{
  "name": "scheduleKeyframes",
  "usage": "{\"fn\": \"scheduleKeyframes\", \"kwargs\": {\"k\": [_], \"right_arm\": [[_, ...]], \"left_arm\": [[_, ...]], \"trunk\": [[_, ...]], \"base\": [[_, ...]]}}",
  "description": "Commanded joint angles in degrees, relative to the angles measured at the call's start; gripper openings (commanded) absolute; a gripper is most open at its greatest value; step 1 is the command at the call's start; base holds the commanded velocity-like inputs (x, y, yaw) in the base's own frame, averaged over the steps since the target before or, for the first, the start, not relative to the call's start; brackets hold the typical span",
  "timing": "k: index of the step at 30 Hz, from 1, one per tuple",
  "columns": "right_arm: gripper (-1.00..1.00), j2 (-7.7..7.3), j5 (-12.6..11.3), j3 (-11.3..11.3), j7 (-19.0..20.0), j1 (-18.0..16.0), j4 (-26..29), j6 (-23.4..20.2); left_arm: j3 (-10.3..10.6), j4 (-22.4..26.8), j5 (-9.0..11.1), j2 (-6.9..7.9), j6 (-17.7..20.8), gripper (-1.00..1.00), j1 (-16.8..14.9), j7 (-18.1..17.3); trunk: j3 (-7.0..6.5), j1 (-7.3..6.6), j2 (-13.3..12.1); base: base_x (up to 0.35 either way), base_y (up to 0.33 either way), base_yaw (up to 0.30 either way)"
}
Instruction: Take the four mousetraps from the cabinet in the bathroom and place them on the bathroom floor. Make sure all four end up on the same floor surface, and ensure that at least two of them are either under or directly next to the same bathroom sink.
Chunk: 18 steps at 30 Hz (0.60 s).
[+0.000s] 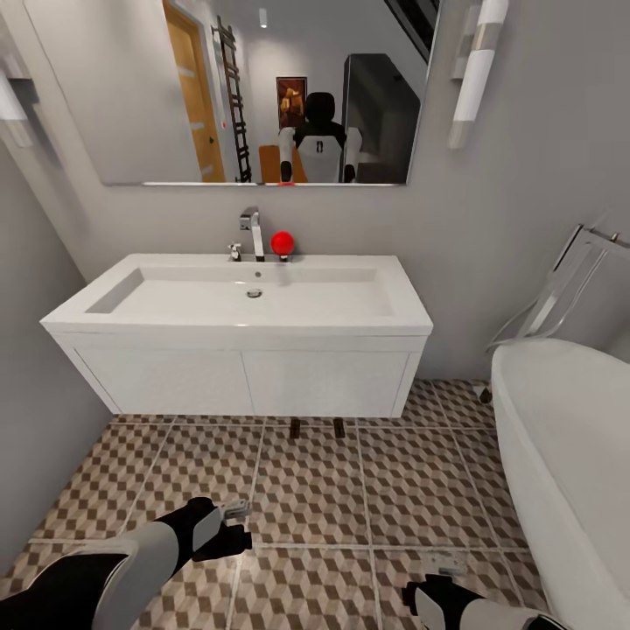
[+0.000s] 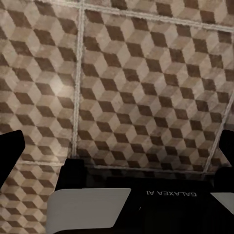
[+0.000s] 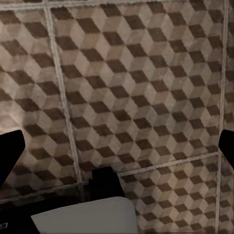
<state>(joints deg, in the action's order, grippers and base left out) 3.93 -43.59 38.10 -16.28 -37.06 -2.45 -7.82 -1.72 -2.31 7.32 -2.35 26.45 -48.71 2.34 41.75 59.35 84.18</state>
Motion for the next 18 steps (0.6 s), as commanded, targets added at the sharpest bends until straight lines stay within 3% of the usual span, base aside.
{"fn": "scheduleKeyframes", "kwargs": {"k": [1, 9, 18], "right_arm": [[1.0, 0.02, -0.2, 0.5, -0.1, 0.1, -0.1, -0.2], [1.0, -0.04, -0.1, 0.5, 0.1, 0.8, 0.0, -0.3], [1.0, -0.06, -0.1, 0.5, 0.1, 0.9, 0.0, -0.3]], "left_arm": [[-0.1, -0.1, 0.5, -0.01, 0.0, 1.0, 0.0, 0.3], [-0.1, 0.0, 0.5, -0.02, -0.2, 1.0, 0.0, 0.3], [-0.2, 0.0, 0.6, 0.05, -0.3, 1.0, 0.0, 0.3]], "trunk": [[0.04, 0.0, 0.0], [0.04, 0.0, 0.0], [0.04, 0.0, 0.0]], "base": [[0.0, 0.0, 0.0], [-0.017, 0.0, 0.0], [-0.215, 0.0, 0.0]]}}
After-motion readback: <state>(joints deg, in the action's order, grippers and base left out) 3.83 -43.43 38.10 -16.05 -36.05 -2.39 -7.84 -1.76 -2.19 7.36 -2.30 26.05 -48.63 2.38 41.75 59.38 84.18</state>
